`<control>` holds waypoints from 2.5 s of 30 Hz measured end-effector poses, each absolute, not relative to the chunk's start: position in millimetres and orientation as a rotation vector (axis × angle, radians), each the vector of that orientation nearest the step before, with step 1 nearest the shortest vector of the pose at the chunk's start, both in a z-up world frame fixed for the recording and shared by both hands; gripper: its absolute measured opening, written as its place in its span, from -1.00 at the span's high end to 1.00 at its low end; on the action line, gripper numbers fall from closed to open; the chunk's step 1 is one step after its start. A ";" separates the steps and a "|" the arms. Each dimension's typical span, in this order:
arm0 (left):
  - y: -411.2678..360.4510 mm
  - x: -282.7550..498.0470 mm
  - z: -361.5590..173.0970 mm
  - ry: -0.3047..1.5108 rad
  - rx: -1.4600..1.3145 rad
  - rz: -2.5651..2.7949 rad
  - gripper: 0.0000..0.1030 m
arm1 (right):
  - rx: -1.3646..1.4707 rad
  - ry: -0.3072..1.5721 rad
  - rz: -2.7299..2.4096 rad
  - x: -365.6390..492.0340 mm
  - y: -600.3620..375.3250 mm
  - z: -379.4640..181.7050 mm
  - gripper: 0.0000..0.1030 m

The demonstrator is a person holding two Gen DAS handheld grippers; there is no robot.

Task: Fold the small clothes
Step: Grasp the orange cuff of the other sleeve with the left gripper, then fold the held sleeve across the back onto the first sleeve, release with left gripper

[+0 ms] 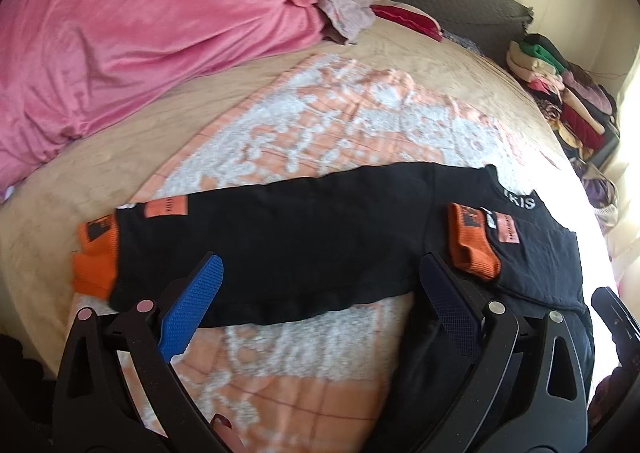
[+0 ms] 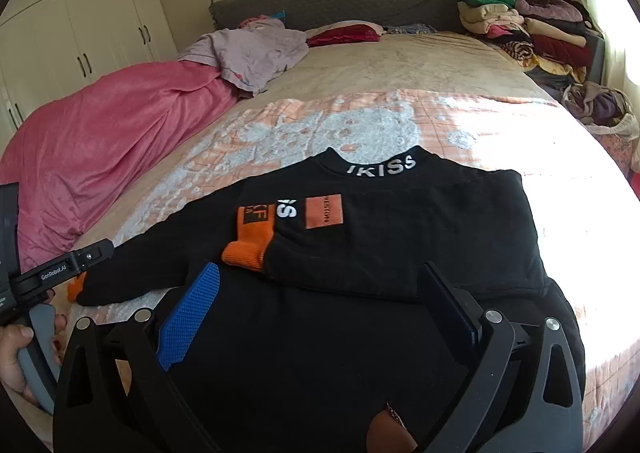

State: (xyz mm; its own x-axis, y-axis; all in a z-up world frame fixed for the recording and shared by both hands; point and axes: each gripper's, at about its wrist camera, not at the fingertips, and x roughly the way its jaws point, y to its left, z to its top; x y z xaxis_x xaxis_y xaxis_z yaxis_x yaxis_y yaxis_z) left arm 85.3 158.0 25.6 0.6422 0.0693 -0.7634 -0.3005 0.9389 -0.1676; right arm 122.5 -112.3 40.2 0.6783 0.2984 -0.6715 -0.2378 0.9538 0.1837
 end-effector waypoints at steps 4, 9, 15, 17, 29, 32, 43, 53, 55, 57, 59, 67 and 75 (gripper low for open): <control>179.2 71.8 23.4 0.847 -0.315 0.261 -0.81 | 0.058 0.764 0.343 122.4 -91.2 43.3 -0.91; 202.6 56.1 14.0 0.861 -0.337 0.309 -0.81 | 0.015 0.761 0.397 120.7 -65.6 44.5 -0.91; 231.7 37.0 -9.7 0.914 -0.385 0.385 -0.81 | -0.033 0.765 0.453 117.7 -36.7 42.0 -0.91; 240.2 30.3 -18.7 0.932 -0.413 0.402 -0.81 | -0.040 0.769 0.468 116.3 -29.0 40.4 -0.91; 282.4 19.0 -44.3 0.850 -0.616 0.443 -0.73 | -0.046 0.802 0.496 111.3 -10.2 26.3 -0.91; 288.9 23.3 -44.5 0.817 -0.642 0.458 -0.58 | -0.041 0.809 0.487 112.6 -13.1 23.3 -0.91; 303.6 40.8 -41.9 0.773 -0.693 0.447 0.82 | -0.008 0.833 0.455 119.0 -28.7 15.4 -0.91; 266.2 45.2 18.3 0.666 -0.656 0.288 0.86 | 0.051 0.831 0.431 118.8 -53.6 18.4 -0.91; 255.4 49.0 29.8 0.654 -0.637 0.261 0.87 | 0.059 0.827 0.421 117.9 -59.5 20.2 -0.91; 240.2 53.7 42.4 0.642 -0.616 0.226 0.87 | 0.067 0.824 0.411 117.4 -66.3 22.2 -0.91; 225.6 58.4 51.6 0.635 -0.597 0.195 0.88 | 0.075 0.819 0.400 116.4 -73.3 24.7 -0.91; 169.3 80.9 71.8 0.643 -0.522 0.088 0.89 | 0.108 0.799 0.362 113.3 -105.2 31.9 -0.91; 114.3 101.3 76.4 0.670 -0.466 -0.009 0.89 | 0.158 0.786 0.312 112.0 -141.1 35.2 -0.91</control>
State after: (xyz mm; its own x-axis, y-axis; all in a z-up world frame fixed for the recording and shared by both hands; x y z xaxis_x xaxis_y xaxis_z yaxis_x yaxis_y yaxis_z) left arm 101.3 114.3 76.4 0.7875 -0.1561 -0.5962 -0.1392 0.8974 -0.4188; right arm 112.0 -141.1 35.2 0.6640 0.3334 -0.6693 -0.2167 0.9425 0.2545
